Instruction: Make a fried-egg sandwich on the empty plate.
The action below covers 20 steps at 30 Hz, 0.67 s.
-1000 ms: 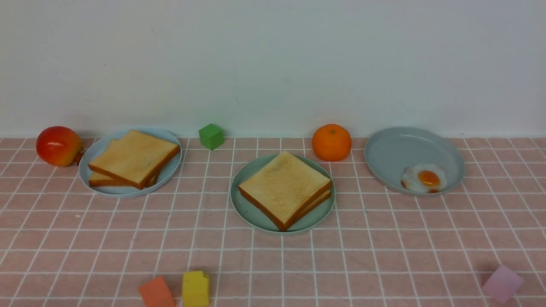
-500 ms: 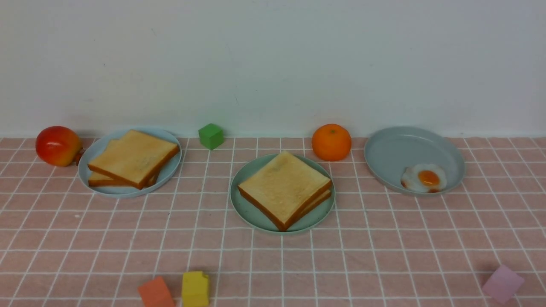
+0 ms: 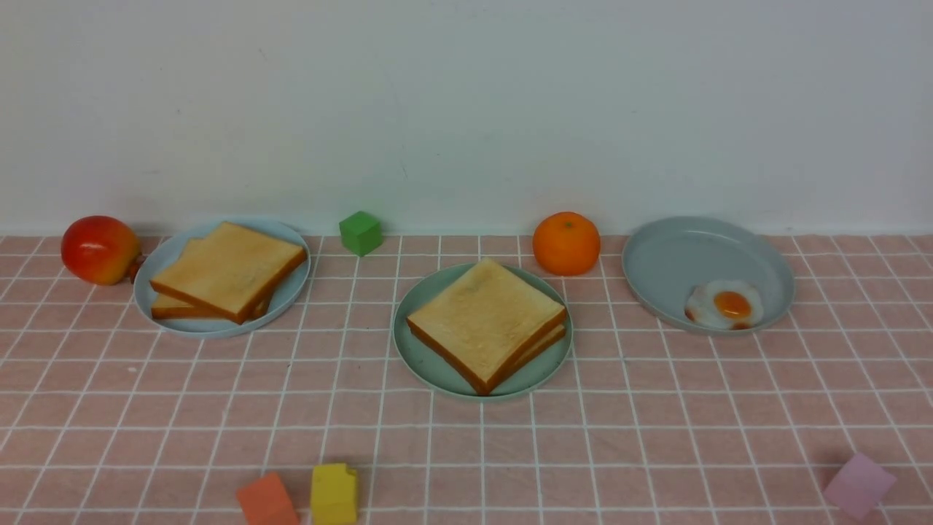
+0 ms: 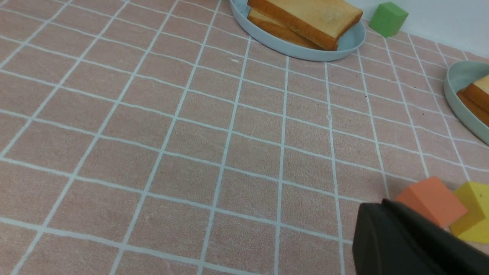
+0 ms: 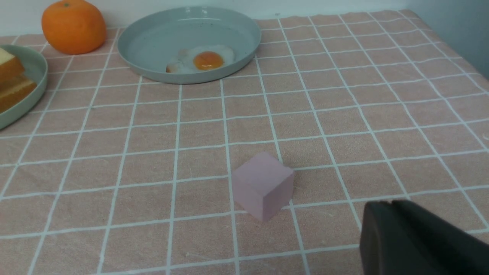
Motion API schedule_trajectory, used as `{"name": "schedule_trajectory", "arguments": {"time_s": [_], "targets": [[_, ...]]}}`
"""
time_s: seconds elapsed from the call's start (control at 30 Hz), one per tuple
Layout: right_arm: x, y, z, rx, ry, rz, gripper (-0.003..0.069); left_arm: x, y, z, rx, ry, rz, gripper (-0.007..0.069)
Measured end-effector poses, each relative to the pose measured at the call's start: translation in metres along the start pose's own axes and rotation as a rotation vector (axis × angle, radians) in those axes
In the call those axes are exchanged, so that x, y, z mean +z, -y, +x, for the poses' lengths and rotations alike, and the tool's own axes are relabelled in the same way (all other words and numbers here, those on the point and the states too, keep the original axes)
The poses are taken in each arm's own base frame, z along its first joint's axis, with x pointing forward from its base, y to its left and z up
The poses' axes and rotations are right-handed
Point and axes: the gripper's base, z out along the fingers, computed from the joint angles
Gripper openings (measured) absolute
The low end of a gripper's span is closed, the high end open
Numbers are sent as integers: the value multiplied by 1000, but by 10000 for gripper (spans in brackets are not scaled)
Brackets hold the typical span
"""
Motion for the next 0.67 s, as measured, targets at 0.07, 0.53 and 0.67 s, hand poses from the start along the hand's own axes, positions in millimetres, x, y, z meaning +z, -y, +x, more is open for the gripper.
{"name": "schedule_trajectory", "arguments": {"time_s": [0.07,0.53,0.67], "targets": [[0,0,0,0,0,0,61,0,0,0,0,0,0,-11],[0,0,0,0,-1,0,81,0,0,0,0,0,0,-2],[0,0,0,0,-1,0,85,0,0,0,0,0,0,-1]]}}
